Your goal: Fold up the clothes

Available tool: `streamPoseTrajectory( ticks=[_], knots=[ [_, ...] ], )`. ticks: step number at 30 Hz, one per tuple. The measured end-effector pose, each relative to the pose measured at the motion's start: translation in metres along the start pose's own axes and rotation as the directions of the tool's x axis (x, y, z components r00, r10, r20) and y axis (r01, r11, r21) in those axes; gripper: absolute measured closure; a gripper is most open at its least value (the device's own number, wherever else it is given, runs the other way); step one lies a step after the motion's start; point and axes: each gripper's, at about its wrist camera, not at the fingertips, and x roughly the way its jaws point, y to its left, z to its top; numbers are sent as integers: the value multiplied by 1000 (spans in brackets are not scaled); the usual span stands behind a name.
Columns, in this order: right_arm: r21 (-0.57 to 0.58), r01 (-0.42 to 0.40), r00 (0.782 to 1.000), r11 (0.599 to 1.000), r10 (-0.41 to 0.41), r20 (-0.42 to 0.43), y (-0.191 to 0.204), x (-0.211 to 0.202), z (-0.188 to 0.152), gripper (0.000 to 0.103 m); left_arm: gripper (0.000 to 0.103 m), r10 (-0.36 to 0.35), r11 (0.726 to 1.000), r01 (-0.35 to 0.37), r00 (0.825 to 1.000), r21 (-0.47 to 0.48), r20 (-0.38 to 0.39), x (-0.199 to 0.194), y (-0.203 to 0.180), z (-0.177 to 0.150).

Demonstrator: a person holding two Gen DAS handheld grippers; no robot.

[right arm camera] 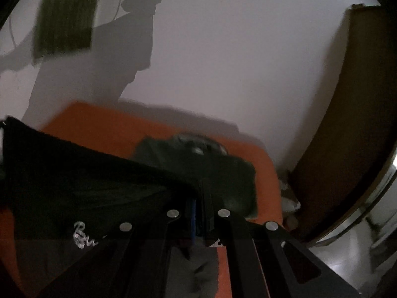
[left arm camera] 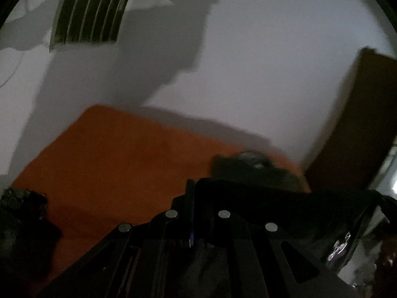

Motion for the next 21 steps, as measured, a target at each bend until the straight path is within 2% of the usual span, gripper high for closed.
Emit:
streamPoseTrajectory(
  ticks=[3,6,8,11,14,16,17,18,19,20,21],
  knots=[
    [15,51,996,999,-50,-79,19,79,-24,101,99,56,996,-61,996,-70,-72,75,13,-31],
    [26,103,982,994,-97,-159,37,157,-48,101,99,115,991,-124,981,-53,-154,137,14,-66],
    [35,127,978,991,-120,-170,47,186,-68,101,99,152,987,-159,973,-30,-172,165,14,-83],
    [78,141,971,987,-123,-203,46,216,-92,101,99,175,982,-184,968,-32,-182,185,25,-100],
    [101,133,965,986,-105,-242,43,240,-112,101,98,161,984,-174,965,-47,-205,198,22,-107],
    [88,125,964,988,-100,-248,45,255,-114,99,97,146,985,-163,962,-53,-231,207,21,-108],
    [87,121,962,989,-95,-256,44,260,-112,95,96,133,986,-154,960,-71,-247,211,22,-106],
    [95,118,958,988,-88,-273,41,266,-109,77,95,114,984,-145,959,-103,-259,213,25,-101],
    [103,116,954,988,-81,-290,38,272,-106,54,93,95,981,-135,958,-137,-269,213,27,-95],
    [133,111,960,985,-72,-270,29,267,-100,43,87,75,977,-126,957,-171,-279,214,29,-89],
    [164,107,967,981,-64,-248,20,262,-95,28,81,68,973,-126,957,-193,-281,211,35,-79]
  ],
)
